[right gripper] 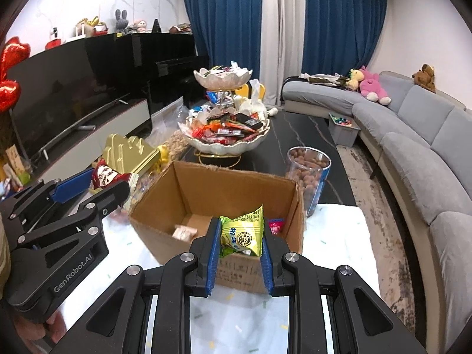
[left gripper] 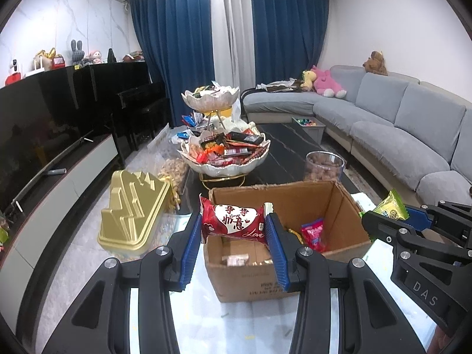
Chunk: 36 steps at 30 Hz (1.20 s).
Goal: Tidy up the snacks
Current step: 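Carry the red candy in the left tool while the right tool carries the green candy over the box, then open the left tool to drop the red candy while the right tool releases the green candy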
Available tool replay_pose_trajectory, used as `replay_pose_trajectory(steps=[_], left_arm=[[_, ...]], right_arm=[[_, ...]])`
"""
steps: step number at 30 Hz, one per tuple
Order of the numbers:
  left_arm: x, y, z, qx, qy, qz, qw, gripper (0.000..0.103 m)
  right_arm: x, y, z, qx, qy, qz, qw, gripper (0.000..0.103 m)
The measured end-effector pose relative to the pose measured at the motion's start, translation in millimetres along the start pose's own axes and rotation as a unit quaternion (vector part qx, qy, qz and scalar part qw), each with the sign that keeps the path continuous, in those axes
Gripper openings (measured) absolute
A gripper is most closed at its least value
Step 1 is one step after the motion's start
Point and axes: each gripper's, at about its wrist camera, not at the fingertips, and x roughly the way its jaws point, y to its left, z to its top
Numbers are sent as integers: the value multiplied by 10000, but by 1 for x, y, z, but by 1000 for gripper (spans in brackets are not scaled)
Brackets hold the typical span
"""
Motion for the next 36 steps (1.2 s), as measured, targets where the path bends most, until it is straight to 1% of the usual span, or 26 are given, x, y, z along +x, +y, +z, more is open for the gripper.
replay_pose_trajectory(steps=[8, 17, 28, 36], left_arm=[[20, 3, 10, -40, 58, -1, 10000, 43], [50, 4, 14, -108, 169, 14, 9998, 43], [91, 5, 14, -137, 418, 64, 9990, 43], [112, 3, 7, -136, 636, 46, 9979, 43]], right_arm=[[13, -6, 17, 97, -10, -157, 9998, 26], [36, -12, 29, 252, 72, -300, 9992, 26], [68, -18, 30, 339, 251, -406, 9983, 26], [86, -21, 27, 360, 390, -429, 9977, 26]])
